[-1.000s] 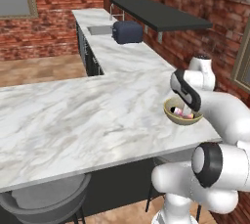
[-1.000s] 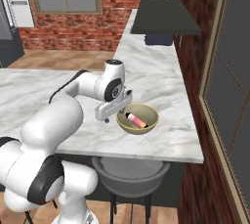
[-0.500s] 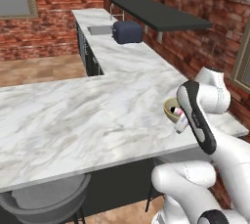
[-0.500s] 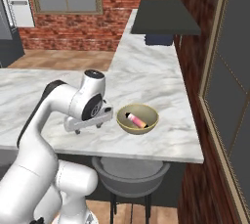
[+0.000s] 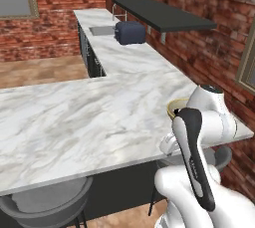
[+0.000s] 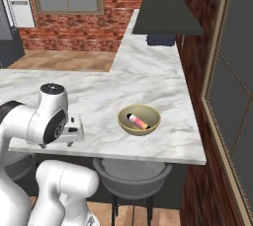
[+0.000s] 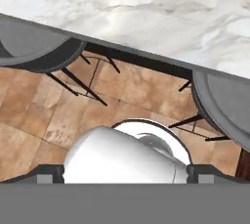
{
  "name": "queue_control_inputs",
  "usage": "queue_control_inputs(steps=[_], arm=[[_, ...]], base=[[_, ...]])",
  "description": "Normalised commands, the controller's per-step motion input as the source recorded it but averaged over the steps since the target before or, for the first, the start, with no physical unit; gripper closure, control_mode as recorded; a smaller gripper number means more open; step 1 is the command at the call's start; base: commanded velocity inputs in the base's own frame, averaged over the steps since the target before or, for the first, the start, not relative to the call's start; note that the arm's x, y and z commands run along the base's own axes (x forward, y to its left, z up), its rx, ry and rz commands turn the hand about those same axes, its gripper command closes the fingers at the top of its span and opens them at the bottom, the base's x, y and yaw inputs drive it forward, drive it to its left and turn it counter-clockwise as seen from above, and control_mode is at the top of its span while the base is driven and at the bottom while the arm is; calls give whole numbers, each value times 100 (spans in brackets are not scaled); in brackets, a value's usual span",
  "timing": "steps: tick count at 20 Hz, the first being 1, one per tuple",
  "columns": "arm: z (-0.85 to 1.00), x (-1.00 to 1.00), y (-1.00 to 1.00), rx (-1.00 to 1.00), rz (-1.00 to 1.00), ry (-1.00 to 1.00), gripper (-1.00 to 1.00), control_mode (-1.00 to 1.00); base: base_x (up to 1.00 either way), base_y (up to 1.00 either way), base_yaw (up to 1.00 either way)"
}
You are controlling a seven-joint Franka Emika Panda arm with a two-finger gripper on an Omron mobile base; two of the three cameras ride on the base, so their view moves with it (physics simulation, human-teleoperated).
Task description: Open the fridge, grab two sodas, and place both sodas inside the bowl with ice on the dining counter.
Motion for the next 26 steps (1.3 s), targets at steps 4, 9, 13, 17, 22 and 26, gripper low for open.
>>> queue_control_inputs(steps=[4,9,13,17,22,26], arm=[[-1,-69,14,0,-22,-1,-100,-100],[0,-44,-9,0,-14,-10,-100,-100],[0,-20,-16,0,-15,-24,-100,-100],[0,-31,-3,0,-4,-17,-100,100],[0,0,0,0,0,0,-100,100],[0,0,0,0,0,0,-100,100]], base=[[0,0,0],[0,0,0],[0,0,0],[-15,0,0],[-79,47,0],[-87,94,0]])
